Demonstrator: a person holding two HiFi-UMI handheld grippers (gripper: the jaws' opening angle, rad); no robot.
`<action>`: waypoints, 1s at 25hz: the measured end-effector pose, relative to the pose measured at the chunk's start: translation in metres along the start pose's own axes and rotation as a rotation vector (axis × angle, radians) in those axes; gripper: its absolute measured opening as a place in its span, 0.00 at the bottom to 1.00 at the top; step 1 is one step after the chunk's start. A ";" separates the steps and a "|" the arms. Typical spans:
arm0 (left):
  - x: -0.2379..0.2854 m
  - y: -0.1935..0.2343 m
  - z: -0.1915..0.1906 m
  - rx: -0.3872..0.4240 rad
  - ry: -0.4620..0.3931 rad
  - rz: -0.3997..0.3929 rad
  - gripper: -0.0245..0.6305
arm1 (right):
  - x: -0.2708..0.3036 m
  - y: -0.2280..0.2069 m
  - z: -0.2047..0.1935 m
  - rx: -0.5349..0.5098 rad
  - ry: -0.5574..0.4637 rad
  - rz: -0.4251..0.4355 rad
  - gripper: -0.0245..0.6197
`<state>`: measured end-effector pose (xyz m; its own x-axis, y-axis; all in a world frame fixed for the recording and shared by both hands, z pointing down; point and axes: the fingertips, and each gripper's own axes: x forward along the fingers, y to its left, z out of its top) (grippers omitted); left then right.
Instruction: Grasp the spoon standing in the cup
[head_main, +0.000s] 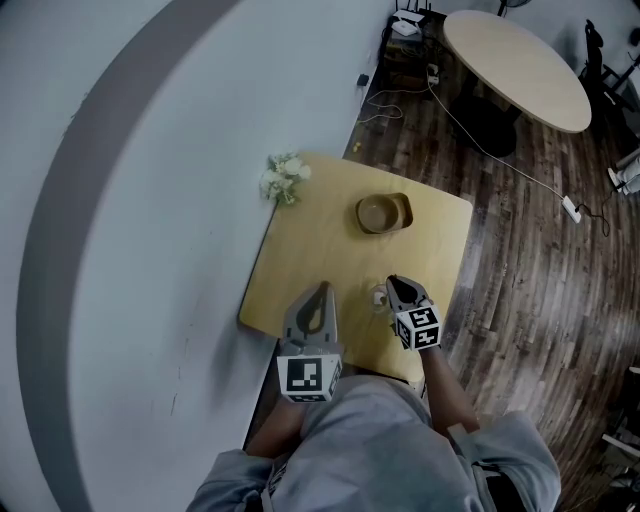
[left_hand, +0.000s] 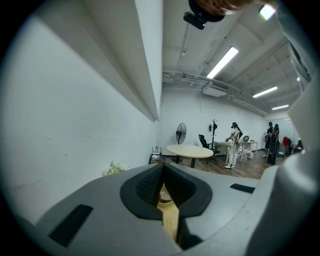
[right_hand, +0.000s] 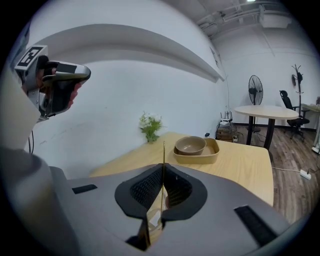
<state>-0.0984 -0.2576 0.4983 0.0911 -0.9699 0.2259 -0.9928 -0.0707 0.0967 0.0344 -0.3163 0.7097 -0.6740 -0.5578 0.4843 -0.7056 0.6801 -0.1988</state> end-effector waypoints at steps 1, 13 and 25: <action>0.000 0.000 0.000 0.000 -0.001 -0.002 0.04 | -0.002 0.000 0.002 0.001 -0.006 -0.003 0.04; -0.013 -0.002 0.003 -0.003 -0.018 -0.034 0.04 | -0.030 0.004 0.027 0.017 -0.087 -0.056 0.04; -0.043 -0.002 0.006 -0.003 -0.044 -0.088 0.04 | -0.077 0.032 0.077 0.006 -0.241 -0.121 0.04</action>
<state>-0.1010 -0.2172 0.4822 0.1741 -0.9693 0.1738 -0.9809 -0.1552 0.1175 0.0471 -0.2883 0.6010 -0.6170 -0.7322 0.2885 -0.7848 0.5994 -0.1574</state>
